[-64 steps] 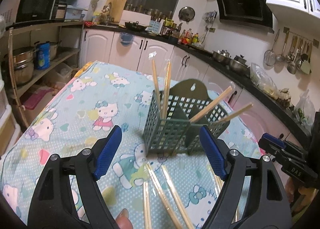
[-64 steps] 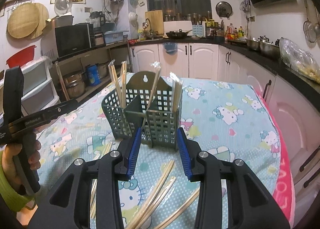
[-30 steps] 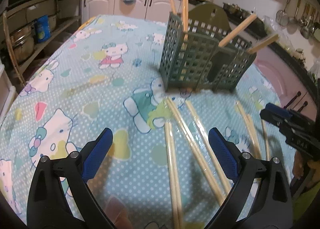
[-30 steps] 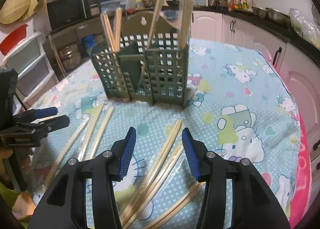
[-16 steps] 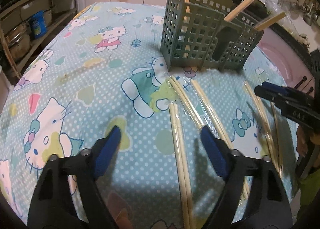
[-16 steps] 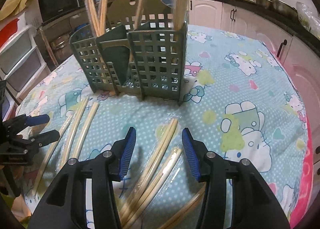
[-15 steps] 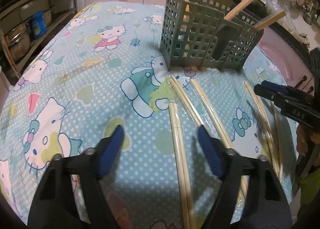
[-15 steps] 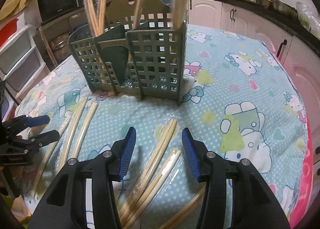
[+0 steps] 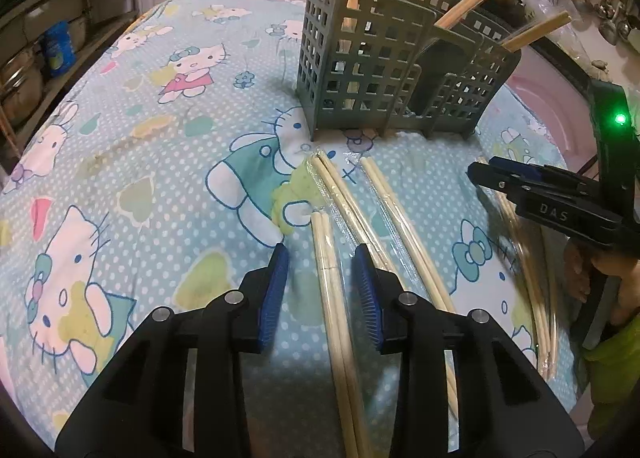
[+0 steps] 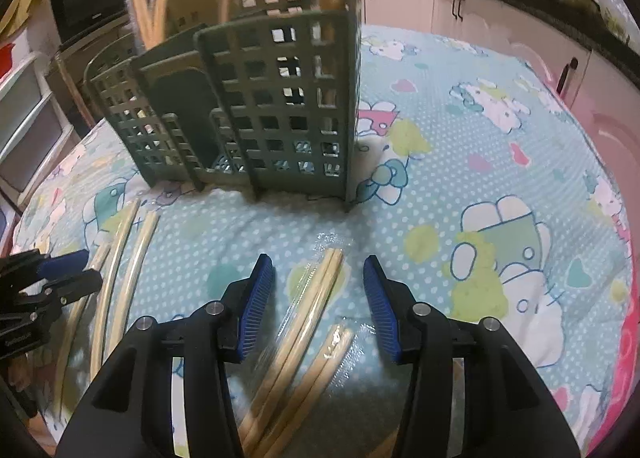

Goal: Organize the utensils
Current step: 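Close the left tool on a wrapped chopstick pair while the right tool grasps another pair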

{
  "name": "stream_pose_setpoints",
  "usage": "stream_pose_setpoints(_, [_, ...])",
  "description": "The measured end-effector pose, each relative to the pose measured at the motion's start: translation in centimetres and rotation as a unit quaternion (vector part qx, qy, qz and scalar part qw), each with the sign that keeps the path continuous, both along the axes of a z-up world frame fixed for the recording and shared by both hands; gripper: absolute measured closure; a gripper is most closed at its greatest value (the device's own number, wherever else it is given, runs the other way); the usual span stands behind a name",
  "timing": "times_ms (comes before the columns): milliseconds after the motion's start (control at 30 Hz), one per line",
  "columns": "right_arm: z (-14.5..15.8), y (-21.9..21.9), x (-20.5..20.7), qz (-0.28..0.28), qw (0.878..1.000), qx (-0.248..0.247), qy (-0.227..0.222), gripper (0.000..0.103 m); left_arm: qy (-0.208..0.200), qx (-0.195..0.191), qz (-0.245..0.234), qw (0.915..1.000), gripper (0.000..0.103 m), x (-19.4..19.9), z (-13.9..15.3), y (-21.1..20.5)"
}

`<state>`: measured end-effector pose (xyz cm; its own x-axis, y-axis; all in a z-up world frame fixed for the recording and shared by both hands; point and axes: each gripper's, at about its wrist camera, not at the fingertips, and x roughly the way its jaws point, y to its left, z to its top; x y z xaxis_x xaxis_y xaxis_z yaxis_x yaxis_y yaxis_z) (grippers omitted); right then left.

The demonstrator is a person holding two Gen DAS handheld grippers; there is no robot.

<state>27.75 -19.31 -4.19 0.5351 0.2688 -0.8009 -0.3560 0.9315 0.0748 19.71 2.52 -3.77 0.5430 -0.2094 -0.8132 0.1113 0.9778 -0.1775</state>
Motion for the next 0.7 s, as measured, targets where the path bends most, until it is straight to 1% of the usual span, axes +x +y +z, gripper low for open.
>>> stream_pose_setpoints(67, [-0.1, 0.1, 0.1, 0.000, 1.000, -0.001, -0.002, 0.057, 0.002, -0.003, 0.000, 1.0000, 0.077, 0.2, -0.1, 0.1])
stream_pose_setpoints(167, [-0.2, 0.6, 0.2, 0.004, 1.000, -0.004, -0.004, 0.064, 0.007, -0.010, 0.004, 0.9999, 0.078, 0.8, -0.2, 0.4])
stream_pose_setpoints(300, [-0.1, 1.6, 0.0, 0.022, 1.000, -0.011, -0.009, 0.083, 0.011, -0.016, 0.007, 0.9998, 0.078, 1.2, -0.2, 0.6])
stream_pose_setpoints(400, [0.2, 2.4, -0.4, 0.036, 0.999, -0.015, -0.017, 0.092, 0.015, -0.015, 0.007, 0.9997, 0.078, 1.5, -0.2, 0.6])
stream_pose_setpoints(533, [0.9, 3.3, -1.4, 0.058, 0.998, 0.001, -0.024, 0.093, 0.017, -0.009, 0.004, 0.9998, 0.079, 1.9, -0.2, 0.4])
stream_pose_setpoints(633, [1.8, 3.7, -2.0, 0.067, 0.997, 0.017, -0.031, 0.093, 0.021, -0.006, 0.002, 0.9998, 0.082, 2.4, -0.2, 0.4])
stream_pose_setpoints(700, [2.4, 4.1, -2.4, 0.071, 0.997, 0.025, -0.036, 0.094, 0.025, -0.007, 0.000, 0.9997, 0.086, 2.8, -0.2, 0.5])
